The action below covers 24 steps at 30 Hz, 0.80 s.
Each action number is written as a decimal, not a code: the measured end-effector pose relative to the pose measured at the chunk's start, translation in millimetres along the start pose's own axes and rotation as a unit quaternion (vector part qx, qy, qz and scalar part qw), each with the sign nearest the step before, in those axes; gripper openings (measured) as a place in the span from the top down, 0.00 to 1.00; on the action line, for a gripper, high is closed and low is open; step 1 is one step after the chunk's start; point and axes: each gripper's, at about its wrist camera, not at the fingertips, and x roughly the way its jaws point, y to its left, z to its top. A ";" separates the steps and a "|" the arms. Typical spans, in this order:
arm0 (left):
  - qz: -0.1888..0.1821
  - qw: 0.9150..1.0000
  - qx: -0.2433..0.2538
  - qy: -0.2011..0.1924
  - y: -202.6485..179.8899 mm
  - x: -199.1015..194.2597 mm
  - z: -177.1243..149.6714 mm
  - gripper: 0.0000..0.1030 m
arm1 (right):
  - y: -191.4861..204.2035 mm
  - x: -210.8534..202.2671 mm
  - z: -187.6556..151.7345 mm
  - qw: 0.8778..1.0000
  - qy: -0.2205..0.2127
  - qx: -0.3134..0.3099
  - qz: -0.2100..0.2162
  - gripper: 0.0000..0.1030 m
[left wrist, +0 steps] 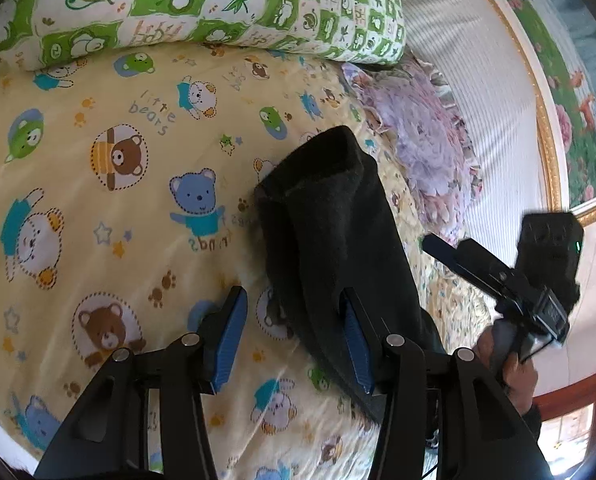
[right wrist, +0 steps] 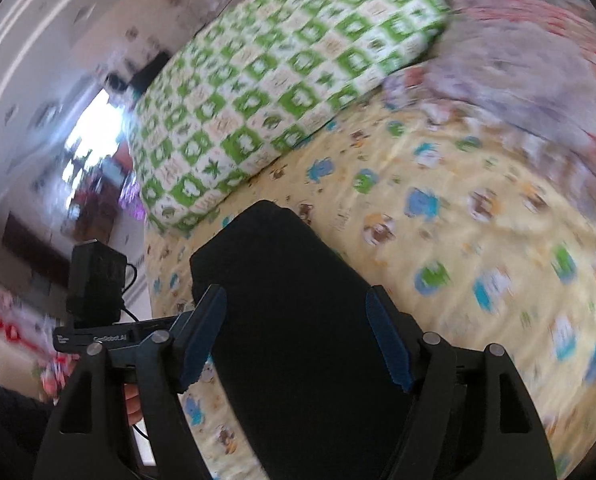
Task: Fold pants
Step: 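Grasp the folded pants end with the left gripper while the right gripper grasps beside it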
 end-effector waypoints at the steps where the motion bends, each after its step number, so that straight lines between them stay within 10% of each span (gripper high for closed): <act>1: -0.001 1.000 -0.001 -0.002 0.6 1.1 1.2 0.53 | 0.1 9.7 6.9 1.000 0.018 -0.008 0.009 0.29; 12: 0.010 1.000 0.014 -0.019 -5.1 10.0 5.4 0.57 | -2.9 77.6 51.7 0.989 0.117 -0.089 0.020 0.30; 17: 0.020 0.999 0.024 -0.018 -11.3 19.6 9.1 0.83 | -3.9 98.6 52.8 0.986 0.138 -0.091 0.022 0.69; 24: 0.001 0.997 0.062 -0.038 -48.3 -1.0 3.4 0.86 | 5.8 56.6 47.4 0.994 0.080 -0.073 0.024 0.78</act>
